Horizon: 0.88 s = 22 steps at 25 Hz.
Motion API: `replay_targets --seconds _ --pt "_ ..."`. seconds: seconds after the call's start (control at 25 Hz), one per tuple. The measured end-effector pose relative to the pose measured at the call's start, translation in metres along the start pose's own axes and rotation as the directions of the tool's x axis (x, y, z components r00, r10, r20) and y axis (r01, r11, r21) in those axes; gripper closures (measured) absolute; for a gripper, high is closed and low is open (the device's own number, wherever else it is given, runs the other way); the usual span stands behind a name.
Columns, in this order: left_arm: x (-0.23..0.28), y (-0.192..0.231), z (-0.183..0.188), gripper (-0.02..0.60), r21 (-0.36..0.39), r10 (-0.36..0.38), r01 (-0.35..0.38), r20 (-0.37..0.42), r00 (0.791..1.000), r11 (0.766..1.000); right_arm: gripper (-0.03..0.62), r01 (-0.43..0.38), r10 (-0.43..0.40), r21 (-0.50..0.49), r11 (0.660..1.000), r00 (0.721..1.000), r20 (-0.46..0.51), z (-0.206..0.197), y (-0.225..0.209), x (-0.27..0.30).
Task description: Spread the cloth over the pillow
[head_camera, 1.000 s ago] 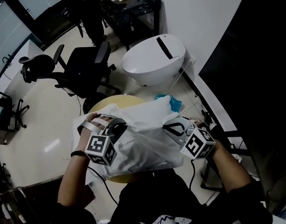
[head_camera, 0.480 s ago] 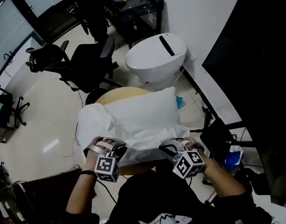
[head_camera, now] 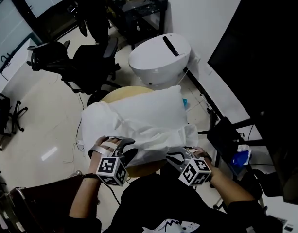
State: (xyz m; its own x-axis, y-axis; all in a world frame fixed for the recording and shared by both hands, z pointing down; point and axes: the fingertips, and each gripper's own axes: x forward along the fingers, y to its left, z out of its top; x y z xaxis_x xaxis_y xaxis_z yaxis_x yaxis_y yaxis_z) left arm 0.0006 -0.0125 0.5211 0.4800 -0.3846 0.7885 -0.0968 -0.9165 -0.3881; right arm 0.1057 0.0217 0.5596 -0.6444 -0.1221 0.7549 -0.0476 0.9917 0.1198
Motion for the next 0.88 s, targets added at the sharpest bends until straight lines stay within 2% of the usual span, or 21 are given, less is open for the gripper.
replay_targets --seconds 0.12,0.2,0.32,0.44,0.64,0.76,0.88 --pt "0.000 0.021 0.032 0.465 -0.024 0.050 -0.048 0.095 0.994 0.999 0.543 0.004 -0.004 0.030 1.000 1.000 -0.012 -0.009 0.014 0.000" --pt "0.017 0.020 0.045 0.466 0.000 0.024 -0.024 0.107 0.994 1.000 0.543 0.008 -0.007 0.049 0.999 1.000 -0.024 -0.013 0.021 0.000" --pt "0.059 0.001 0.051 0.466 0.100 -0.045 0.041 0.038 0.998 0.994 0.543 0.016 -0.013 0.075 0.997 0.999 -0.034 -0.014 0.031 0.001" --pt "0.091 -0.012 0.047 0.466 0.181 -0.054 0.059 -0.035 0.998 0.982 0.543 0.027 -0.022 0.111 0.993 0.999 -0.039 -0.019 0.038 0.005" --pt "0.115 -0.028 0.034 0.466 0.227 -0.065 0.084 -0.093 0.994 0.970 0.543 0.026 -0.015 0.215 0.976 0.998 -0.053 -0.039 0.047 0.007" --pt "0.126 -0.037 0.025 0.466 0.228 -0.062 0.084 -0.102 0.993 0.970 0.543 0.046 -0.055 0.346 0.937 0.998 0.016 -0.035 0.035 -0.009" --pt "0.129 -0.038 0.020 0.466 0.202 -0.022 0.041 -0.095 0.995 0.978 0.515 0.097 -0.162 0.535 0.839 0.984 0.077 -0.035 -0.002 -0.032"
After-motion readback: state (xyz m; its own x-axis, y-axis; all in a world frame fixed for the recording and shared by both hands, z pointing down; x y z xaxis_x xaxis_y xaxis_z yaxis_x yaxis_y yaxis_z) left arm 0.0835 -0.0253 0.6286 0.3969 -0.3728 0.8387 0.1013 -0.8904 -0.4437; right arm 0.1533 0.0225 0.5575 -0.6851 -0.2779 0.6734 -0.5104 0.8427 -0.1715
